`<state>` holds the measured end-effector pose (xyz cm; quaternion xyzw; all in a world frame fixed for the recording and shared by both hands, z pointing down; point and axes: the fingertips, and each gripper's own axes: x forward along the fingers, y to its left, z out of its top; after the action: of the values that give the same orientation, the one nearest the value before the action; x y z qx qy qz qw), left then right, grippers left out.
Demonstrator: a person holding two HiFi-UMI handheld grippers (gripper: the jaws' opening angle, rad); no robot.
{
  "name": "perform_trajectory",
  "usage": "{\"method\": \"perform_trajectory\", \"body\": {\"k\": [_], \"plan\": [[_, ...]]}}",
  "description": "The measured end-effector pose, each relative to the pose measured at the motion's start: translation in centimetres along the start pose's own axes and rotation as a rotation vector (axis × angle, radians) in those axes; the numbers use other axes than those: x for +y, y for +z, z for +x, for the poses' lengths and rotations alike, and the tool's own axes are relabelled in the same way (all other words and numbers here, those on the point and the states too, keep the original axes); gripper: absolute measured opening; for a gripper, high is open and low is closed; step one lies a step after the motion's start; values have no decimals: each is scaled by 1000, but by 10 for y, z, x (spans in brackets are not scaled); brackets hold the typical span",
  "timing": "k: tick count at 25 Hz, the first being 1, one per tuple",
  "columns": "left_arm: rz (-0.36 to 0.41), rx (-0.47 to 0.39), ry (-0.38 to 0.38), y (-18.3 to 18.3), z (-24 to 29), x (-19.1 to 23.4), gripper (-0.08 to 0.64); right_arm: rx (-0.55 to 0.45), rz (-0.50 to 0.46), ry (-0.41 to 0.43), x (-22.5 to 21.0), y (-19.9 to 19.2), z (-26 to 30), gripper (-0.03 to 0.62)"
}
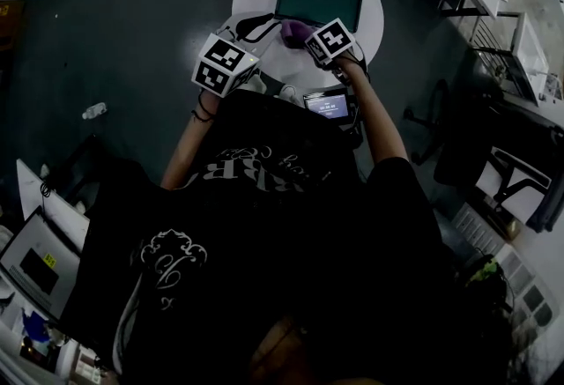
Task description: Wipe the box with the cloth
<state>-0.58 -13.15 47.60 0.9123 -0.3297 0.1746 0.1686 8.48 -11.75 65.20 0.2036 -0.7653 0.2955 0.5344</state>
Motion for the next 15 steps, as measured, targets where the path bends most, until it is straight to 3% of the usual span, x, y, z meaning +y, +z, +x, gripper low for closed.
{"method": "perform_trajectory", "body": {"k": [4, 15], "plan": [[-15, 2, 10, -8, -8, 7, 78, 32, -43, -7, 14, 20, 26, 86], [-28, 8, 11, -17, -23, 26, 78, 109, 43, 0, 25, 33, 71, 86]]}}
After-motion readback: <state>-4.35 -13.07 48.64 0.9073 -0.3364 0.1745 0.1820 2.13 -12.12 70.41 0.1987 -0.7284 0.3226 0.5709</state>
